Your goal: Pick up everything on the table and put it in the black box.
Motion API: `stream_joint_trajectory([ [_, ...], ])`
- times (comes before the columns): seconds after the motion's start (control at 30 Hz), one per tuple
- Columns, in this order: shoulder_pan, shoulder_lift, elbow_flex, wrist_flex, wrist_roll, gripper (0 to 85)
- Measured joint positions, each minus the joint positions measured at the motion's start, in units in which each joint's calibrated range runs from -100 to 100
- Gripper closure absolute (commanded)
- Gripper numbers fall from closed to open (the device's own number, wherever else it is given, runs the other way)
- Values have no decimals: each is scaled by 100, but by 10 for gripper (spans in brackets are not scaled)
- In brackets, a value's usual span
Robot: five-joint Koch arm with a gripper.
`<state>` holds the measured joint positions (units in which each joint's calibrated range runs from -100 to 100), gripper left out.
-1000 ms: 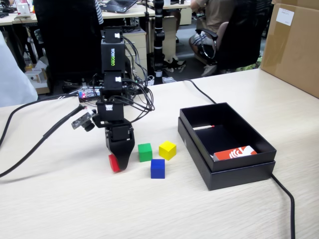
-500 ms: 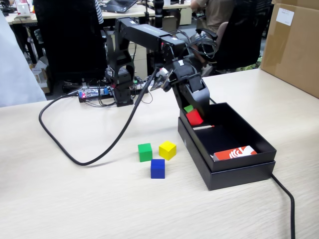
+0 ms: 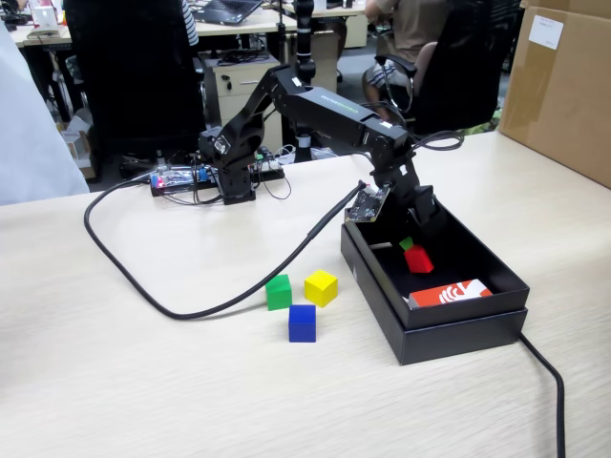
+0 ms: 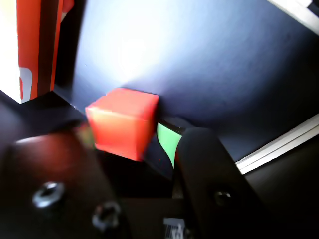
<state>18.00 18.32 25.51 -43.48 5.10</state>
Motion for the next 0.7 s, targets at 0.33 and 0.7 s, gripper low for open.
stream_joint_trajectory([
  [0.33, -737, -4065, -1461, -379, -10, 462],
  [0.7, -1231, -4647, -2848, -728, -376, 391],
])
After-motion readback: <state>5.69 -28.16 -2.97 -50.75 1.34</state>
